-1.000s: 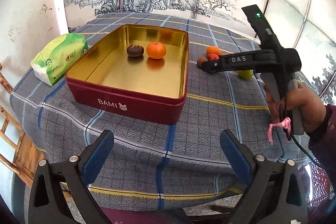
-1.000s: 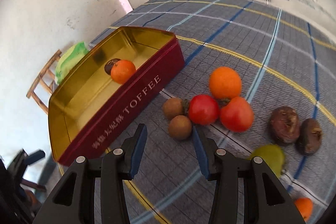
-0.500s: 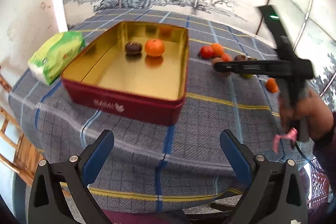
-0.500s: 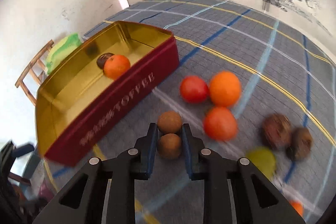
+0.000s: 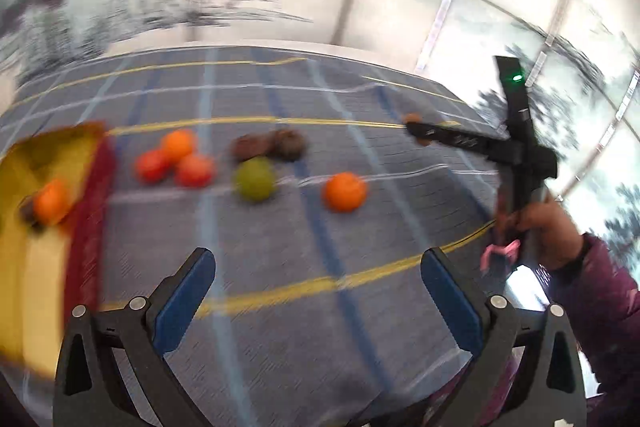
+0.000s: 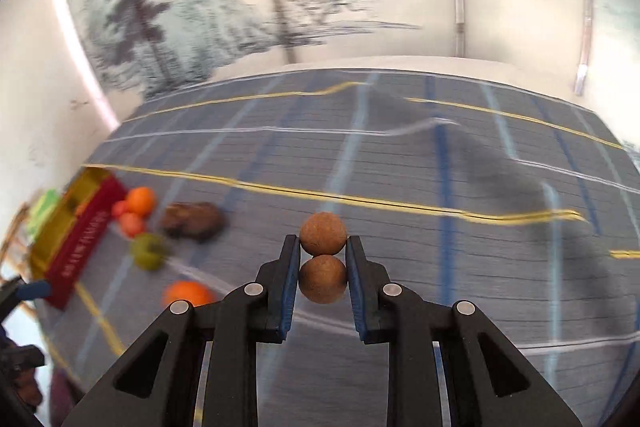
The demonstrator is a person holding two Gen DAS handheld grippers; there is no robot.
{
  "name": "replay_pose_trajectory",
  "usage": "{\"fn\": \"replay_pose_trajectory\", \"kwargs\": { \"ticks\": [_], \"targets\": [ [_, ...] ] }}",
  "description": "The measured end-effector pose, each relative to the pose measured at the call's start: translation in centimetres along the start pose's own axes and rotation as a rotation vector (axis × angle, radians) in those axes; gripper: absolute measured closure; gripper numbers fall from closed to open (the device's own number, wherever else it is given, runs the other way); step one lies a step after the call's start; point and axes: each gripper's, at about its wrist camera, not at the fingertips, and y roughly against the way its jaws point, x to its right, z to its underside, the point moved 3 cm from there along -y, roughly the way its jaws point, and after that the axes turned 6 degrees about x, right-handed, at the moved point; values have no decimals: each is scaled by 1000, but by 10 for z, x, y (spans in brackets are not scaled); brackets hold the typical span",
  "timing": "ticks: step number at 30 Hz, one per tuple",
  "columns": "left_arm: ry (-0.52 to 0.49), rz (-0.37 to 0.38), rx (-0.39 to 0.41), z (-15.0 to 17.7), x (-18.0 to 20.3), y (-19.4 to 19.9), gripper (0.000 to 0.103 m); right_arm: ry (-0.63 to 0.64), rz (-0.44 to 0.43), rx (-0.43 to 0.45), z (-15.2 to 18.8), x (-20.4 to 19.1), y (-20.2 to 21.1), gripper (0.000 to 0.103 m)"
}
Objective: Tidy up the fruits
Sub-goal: 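Grasp a mandarin with the left tool while the right tool holds the longans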
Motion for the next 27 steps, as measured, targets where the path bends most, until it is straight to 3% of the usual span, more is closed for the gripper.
{"fn": "replay_pose_trajectory", "kwargs": {
  "ticks": [4, 10, 19, 21, 23, 27],
  "targets": [
    [-56, 17, -8, -26, 23, -39, 2, -67, -4, -4, 7, 23, -8, 78],
    [-29, 19, -65, -40, 19, -83, 4, -112, -42, -14, 12, 33, -19, 78],
    [-146, -8, -171, -28, 31, -125, 37, -116, -89, 10, 14, 30, -17, 78],
    [-140, -8, -199, -22, 28, -135, 53, -125, -96, 13, 14, 31, -17, 78],
    [-147, 0, -161, -22, 28, -135, 69, -139, -105, 13, 14, 34, -17, 78],
    [-183, -43, -154, -19, 34, -134, 70, -154, -109, 16, 14, 37, -18, 78]
  ]
}}
